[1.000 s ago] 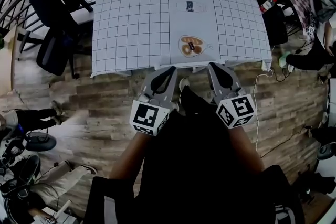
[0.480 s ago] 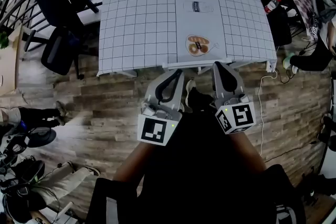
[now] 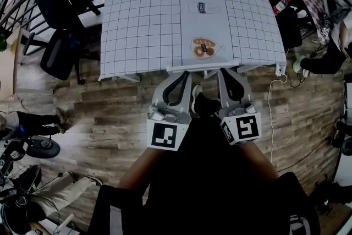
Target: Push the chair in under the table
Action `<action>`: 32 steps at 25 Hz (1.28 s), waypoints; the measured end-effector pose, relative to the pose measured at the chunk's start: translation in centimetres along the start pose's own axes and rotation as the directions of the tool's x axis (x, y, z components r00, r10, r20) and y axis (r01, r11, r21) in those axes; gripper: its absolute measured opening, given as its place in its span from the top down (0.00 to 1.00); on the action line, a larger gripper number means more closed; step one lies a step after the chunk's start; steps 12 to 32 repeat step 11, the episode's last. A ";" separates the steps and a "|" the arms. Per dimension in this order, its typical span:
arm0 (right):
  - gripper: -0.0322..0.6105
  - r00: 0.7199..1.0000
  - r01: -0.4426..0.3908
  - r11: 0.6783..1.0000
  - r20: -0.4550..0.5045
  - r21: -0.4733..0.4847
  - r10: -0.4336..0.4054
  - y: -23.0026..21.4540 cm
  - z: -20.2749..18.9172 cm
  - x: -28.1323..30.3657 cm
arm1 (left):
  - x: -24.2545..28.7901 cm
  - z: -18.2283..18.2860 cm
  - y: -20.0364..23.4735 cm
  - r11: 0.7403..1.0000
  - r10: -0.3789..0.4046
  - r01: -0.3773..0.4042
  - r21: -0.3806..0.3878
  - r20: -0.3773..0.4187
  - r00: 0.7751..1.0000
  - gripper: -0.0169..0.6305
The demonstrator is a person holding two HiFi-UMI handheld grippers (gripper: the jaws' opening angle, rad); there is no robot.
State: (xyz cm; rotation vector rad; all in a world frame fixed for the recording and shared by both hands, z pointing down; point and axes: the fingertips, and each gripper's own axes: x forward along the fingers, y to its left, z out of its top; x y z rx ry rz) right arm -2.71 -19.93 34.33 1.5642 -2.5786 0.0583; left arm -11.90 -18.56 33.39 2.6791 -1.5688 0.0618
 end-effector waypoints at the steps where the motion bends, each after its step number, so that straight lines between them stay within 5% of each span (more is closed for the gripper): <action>1: 0.95 1.000 -0.001 1.000 0.004 0.000 0.001 0.0 -0.1 -0.1 | 0.0 -0.1 -0.1 1.000 0.001 -0.001 0.003 0.000 1.000 0.96; 32: 0.95 1.000 0.027 0.998 -0.008 0.065 -0.026 -2.1 1.8 1.3 | 2.8 2.0 0.0 0.999 -0.032 0.033 0.010 -0.056 0.998 0.96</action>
